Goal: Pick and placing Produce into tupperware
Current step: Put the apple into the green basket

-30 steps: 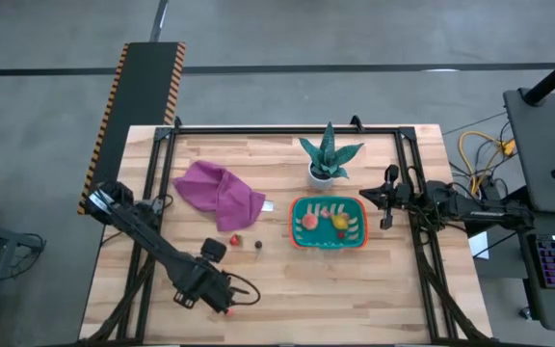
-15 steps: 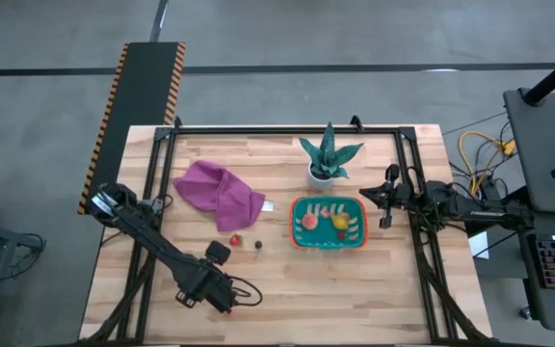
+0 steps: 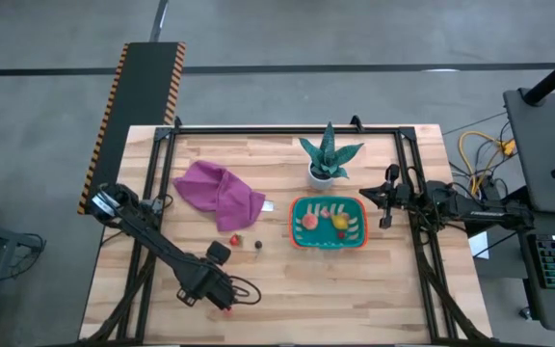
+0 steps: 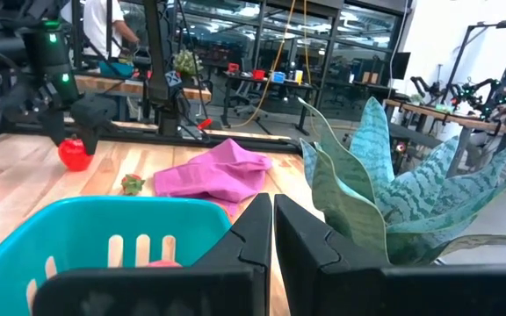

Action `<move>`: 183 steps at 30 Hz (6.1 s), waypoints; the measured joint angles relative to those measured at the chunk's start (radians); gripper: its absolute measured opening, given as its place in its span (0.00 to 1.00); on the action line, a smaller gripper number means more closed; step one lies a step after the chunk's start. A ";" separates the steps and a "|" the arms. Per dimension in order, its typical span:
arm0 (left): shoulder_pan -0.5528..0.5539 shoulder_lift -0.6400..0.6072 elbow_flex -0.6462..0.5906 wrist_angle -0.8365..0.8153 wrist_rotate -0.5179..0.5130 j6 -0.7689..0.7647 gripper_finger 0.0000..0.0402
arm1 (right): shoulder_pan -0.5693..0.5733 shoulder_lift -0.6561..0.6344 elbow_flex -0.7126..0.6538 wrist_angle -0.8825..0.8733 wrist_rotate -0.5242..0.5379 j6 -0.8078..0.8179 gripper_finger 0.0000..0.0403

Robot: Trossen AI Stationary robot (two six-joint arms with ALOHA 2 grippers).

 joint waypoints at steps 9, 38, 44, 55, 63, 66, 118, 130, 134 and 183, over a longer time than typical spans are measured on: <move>0.007 0.000 -0.054 0.052 -0.010 0.026 0.85 | 0.000 0.000 0.000 -0.001 0.000 0.000 0.02; 0.008 0.000 -0.108 0.166 -0.060 0.103 0.85 | 0.000 0.000 0.000 -0.002 0.000 -0.001 0.02; 0.008 0.000 -0.108 0.166 -0.059 0.157 0.84 | 0.000 0.000 0.000 -0.003 0.000 -0.002 0.02; 0.008 0.000 -0.109 0.165 -0.057 0.178 0.65 | 0.000 0.000 0.000 -0.005 0.000 -0.003 0.02; 0.008 0.000 -0.109 0.164 -0.055 0.173 0.63 | 0.000 0.000 0.000 -0.005 0.000 -0.003 0.02; 0.008 0.000 -0.104 0.159 -0.054 0.172 0.63 | 0.000 0.000 0.000 -0.005 0.000 -0.003 0.02; 0.357 -0.002 0.394 0.149 -0.261 0.402 0.63 | 0.000 0.000 0.000 -0.005 0.000 -0.002 0.02; 0.459 -0.002 0.389 0.370 -0.241 0.576 0.63 | 0.000 0.000 0.000 -0.005 0.000 -0.003 0.02; 0.485 -0.002 0.387 0.450 -0.205 0.621 0.63 | 0.000 0.000 0.000 -0.005 0.000 -0.003 0.02; 0.644 0.359 0.670 0.684 0.027 0.705 0.63 | 0.000 0.005 0.000 -0.001 0.000 -0.061 0.02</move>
